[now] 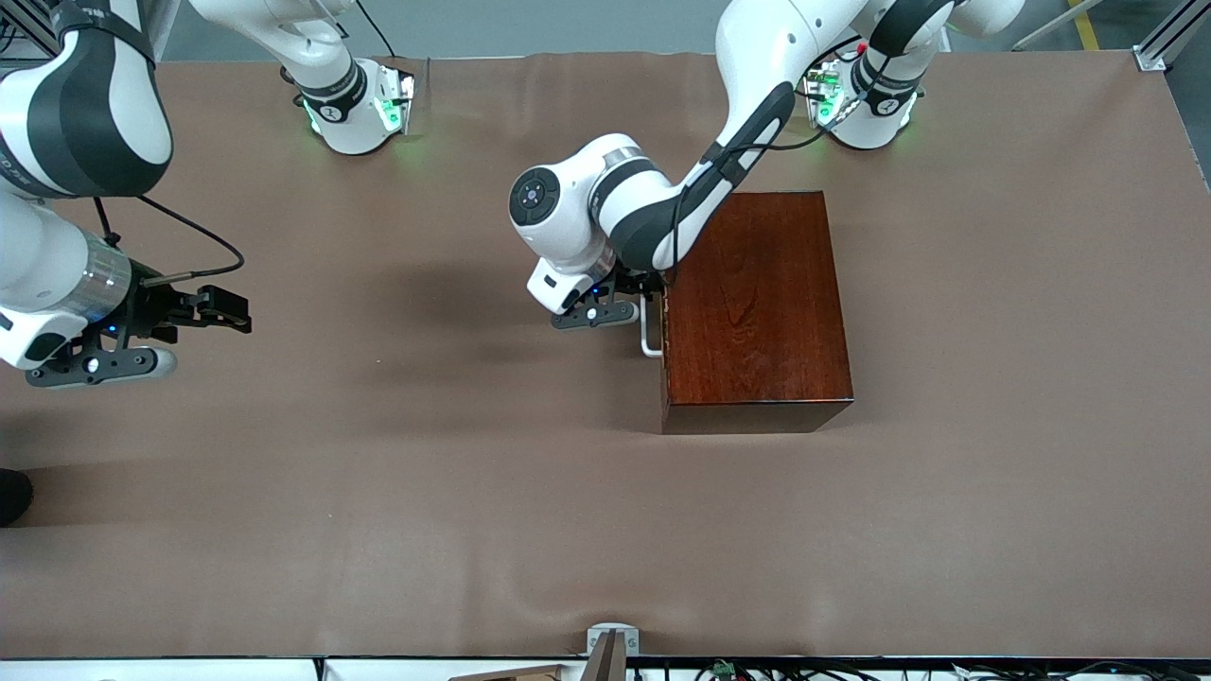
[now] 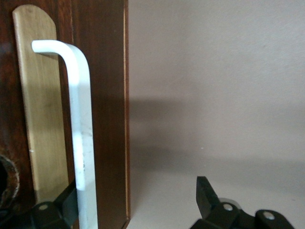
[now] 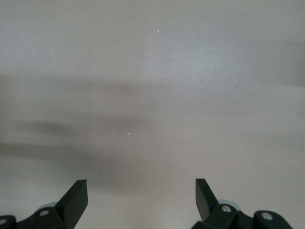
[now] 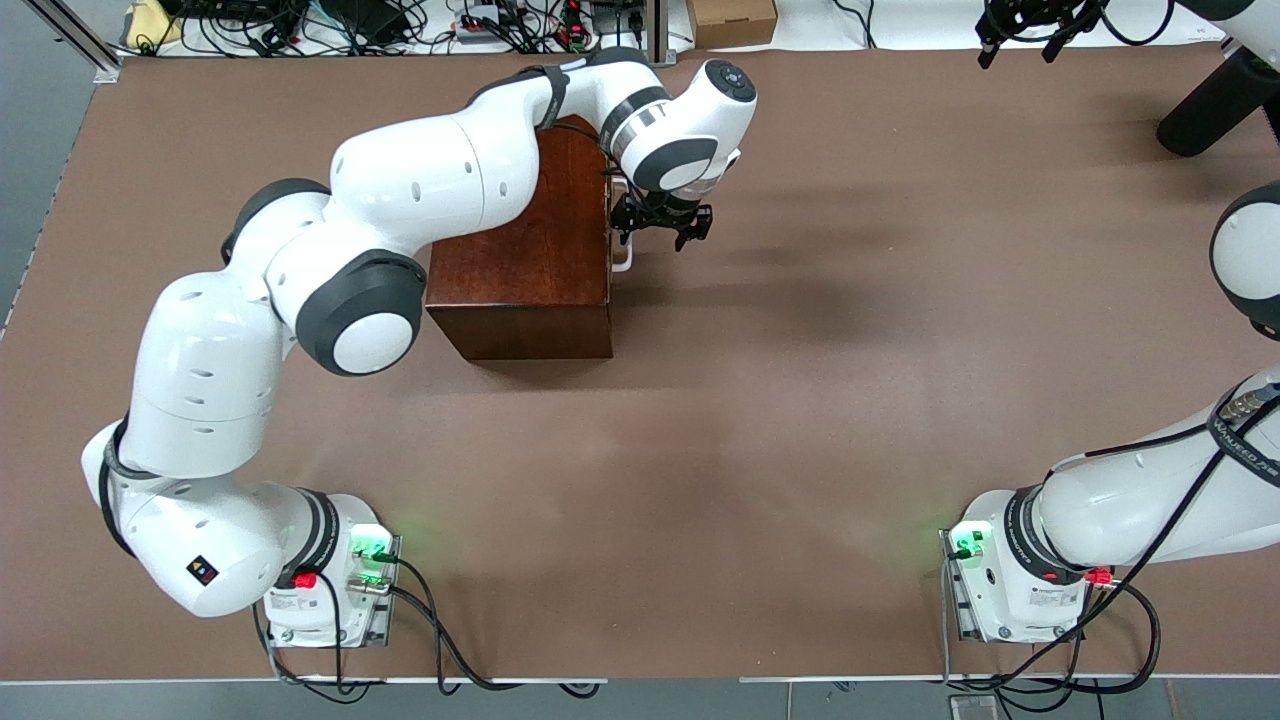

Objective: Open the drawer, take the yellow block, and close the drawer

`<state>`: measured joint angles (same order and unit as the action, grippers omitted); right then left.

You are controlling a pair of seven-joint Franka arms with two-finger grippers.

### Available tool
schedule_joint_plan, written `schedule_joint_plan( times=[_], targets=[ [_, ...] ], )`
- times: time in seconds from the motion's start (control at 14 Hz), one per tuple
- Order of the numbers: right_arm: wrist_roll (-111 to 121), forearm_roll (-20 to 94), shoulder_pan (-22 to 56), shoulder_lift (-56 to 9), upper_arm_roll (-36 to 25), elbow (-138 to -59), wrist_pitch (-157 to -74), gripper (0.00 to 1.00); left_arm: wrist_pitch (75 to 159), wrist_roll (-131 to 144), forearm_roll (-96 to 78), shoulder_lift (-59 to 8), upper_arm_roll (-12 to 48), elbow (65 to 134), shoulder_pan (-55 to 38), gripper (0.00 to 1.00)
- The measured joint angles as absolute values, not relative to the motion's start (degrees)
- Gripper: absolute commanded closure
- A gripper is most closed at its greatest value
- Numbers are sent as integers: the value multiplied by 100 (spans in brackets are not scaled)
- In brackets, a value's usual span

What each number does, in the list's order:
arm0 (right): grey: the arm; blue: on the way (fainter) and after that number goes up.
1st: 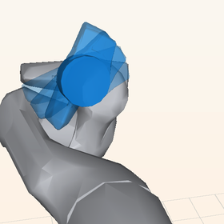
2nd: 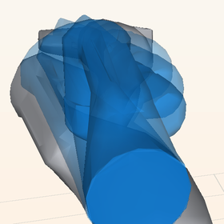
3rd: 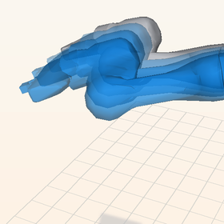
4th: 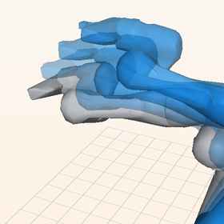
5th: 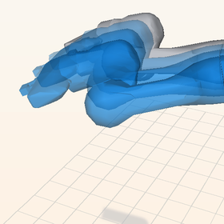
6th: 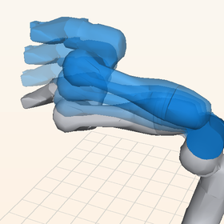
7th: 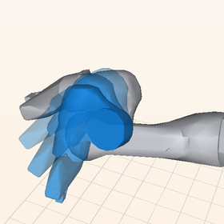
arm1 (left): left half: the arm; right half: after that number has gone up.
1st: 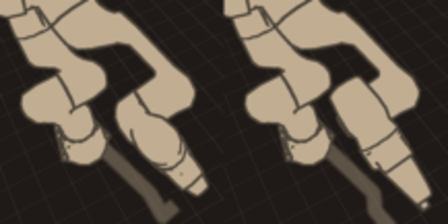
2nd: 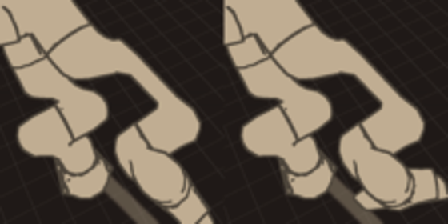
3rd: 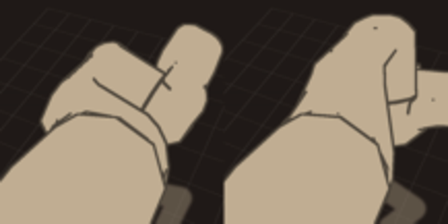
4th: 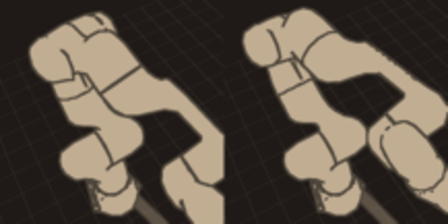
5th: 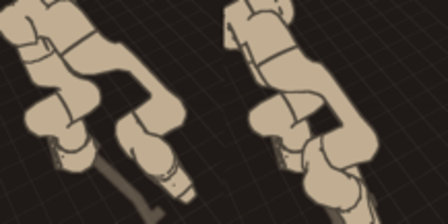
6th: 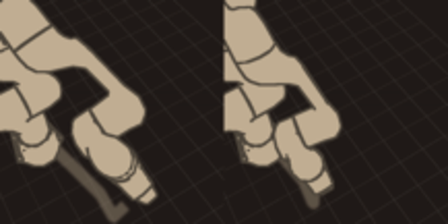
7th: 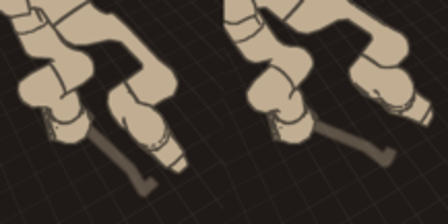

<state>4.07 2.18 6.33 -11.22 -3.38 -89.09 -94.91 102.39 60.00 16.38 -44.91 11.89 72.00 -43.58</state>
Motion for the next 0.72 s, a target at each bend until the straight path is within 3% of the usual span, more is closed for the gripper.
schedule_joint_plan(
  times=[0.72],
  targets=[
    [406, 438, 540, -1244, -366, -8910, -9639, 0, 11185, 6066, 1635, -4491, 1218, 7199, -4474, 0]
  ],
)
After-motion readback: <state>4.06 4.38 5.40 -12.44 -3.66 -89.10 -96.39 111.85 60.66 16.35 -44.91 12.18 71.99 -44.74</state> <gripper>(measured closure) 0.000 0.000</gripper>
